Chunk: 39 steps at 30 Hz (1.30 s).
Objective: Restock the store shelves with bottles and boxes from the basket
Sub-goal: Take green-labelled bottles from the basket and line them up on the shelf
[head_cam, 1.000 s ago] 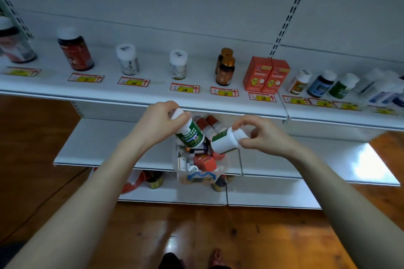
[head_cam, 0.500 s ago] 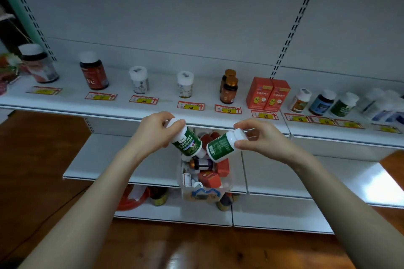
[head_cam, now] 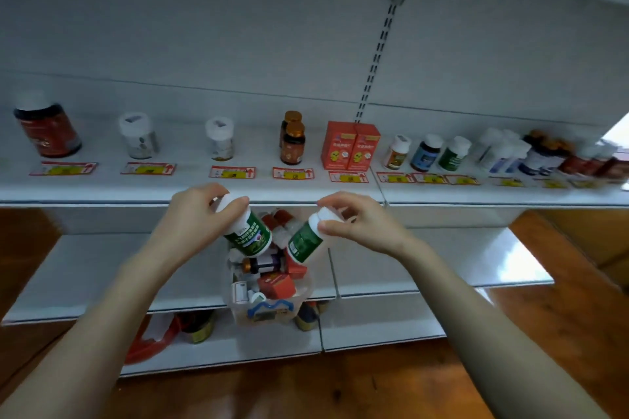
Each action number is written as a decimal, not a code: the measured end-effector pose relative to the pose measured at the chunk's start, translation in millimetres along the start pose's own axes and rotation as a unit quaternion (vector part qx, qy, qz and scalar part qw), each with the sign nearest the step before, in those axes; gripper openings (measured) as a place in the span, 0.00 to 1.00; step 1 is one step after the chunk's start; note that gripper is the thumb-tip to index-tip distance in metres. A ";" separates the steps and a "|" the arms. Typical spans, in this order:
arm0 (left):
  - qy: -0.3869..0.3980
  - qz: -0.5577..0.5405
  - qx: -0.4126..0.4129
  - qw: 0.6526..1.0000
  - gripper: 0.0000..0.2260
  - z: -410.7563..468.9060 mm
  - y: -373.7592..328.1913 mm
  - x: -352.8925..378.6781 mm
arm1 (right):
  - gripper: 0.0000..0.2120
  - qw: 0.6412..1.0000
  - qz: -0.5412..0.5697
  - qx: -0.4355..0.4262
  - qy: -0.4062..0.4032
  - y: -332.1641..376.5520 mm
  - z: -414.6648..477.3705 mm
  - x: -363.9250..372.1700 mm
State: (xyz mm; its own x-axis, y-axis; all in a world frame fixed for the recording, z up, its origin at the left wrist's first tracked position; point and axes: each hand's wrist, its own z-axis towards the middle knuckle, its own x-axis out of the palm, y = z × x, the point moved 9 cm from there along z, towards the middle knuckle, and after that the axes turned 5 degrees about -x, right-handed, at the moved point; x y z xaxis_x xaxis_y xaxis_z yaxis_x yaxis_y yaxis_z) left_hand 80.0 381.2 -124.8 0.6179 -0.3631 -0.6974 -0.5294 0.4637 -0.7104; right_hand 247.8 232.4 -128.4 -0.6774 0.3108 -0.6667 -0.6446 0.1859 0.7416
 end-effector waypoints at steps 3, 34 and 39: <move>0.029 0.012 0.024 0.999 0.12 3.9 -24.8 26.9 | 0.17 0.999 -0.049 0.015 -0.018 -21.9 -18.9 -17.6; 0.119 -0.015 0.128 0.984 0.18 50.5 -345.4 280.2 | 0.09 0.987 -0.023 0.105 -0.120 -230.7 -159.2 -287.2; 0.094 -0.042 0.157 0.982 0.14 88.0 -380.2 288.9 | 0.15 0.982 -0.063 0.107 -0.140 -249.3 -127.1 -322.2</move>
State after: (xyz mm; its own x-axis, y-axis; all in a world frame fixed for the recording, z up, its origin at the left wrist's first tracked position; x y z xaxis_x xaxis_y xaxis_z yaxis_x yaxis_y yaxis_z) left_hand 510.9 171.2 -47.9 0.5185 -0.5400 -0.6630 -0.2567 0.6414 -0.7230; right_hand 581.7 -32.6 -107.9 -0.4532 0.5111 -0.7303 -0.6075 0.4224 0.6727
